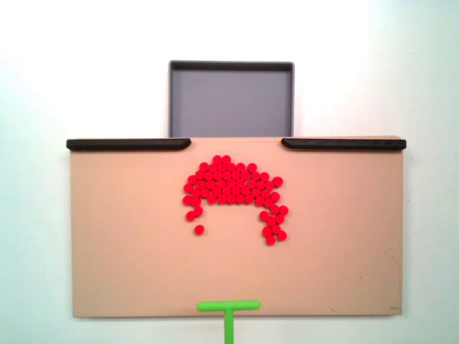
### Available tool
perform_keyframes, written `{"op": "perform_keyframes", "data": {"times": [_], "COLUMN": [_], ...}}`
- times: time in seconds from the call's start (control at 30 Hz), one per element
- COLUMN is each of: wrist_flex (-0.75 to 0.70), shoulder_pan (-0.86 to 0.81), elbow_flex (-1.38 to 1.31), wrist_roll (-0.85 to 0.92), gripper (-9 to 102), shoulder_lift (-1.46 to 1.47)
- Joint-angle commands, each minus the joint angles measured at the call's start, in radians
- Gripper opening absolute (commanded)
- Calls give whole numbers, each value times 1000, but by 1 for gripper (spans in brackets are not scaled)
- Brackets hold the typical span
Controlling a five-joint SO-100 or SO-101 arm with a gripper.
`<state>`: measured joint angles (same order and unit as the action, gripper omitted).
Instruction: Push granules from bottom to the grey container
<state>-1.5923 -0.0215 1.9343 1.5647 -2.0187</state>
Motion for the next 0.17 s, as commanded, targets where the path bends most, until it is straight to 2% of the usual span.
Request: {"op": "perform_keyframes", "data": {"times": [0.0,0.13], "wrist_flex": [5,5], "shoulder_pan": [-11,-15], "elbow_flex": [-21,-18], "wrist_roll": [-5,-5], "gripper": [0,0], "shoulder_lift": [-6,-9]}}
